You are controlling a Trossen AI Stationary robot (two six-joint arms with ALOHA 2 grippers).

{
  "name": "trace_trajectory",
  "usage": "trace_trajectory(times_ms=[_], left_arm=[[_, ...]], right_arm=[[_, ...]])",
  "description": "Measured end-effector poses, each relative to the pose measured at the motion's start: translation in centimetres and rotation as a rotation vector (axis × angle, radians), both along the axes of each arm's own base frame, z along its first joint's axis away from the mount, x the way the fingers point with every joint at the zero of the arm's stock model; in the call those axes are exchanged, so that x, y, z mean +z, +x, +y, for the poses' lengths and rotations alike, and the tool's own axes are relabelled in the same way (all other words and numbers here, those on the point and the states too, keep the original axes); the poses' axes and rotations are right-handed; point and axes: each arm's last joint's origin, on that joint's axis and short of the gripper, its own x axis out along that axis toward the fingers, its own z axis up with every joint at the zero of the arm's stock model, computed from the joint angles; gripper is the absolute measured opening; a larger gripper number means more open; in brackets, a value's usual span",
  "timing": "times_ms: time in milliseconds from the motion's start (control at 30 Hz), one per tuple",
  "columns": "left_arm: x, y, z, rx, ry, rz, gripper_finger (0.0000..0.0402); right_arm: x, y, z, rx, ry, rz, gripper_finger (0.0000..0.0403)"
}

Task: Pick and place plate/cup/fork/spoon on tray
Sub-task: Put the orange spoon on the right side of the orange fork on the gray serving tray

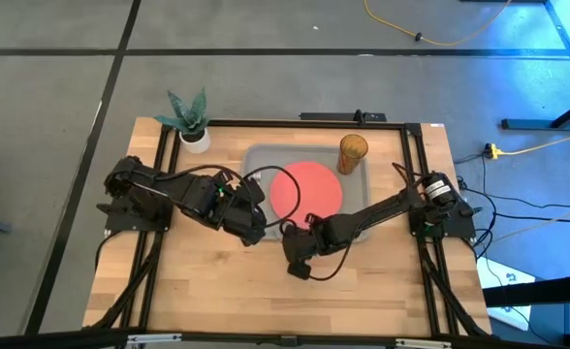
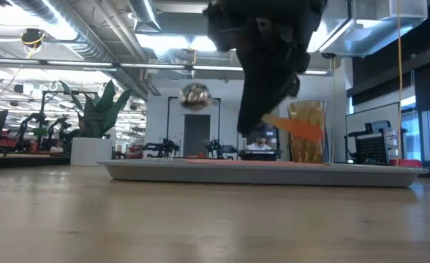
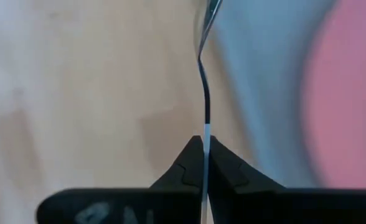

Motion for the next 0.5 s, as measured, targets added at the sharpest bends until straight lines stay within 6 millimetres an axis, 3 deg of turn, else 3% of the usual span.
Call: trace_trajectory(times_ms=[133,267,500], left_arm=[[0.0,0.0,0.0,-0.011,0.005,0.004,0.0000],[0.0,0.0,0.0,-0.010,0.004,0.004,0.0000],[0.0,-0.2,-0.6,-0.040,0.003,0.007,0.0000]], right_arm=[[1.8,0.0,-0.6,-0.031,-0.116,0.033,0.0006],[3.2,1.0,-1.9,-0.097,-0.093,0.011,0.0006],[3.9,2.1,-3.6,-0.133,-0.082,-0.039,0.0006]])
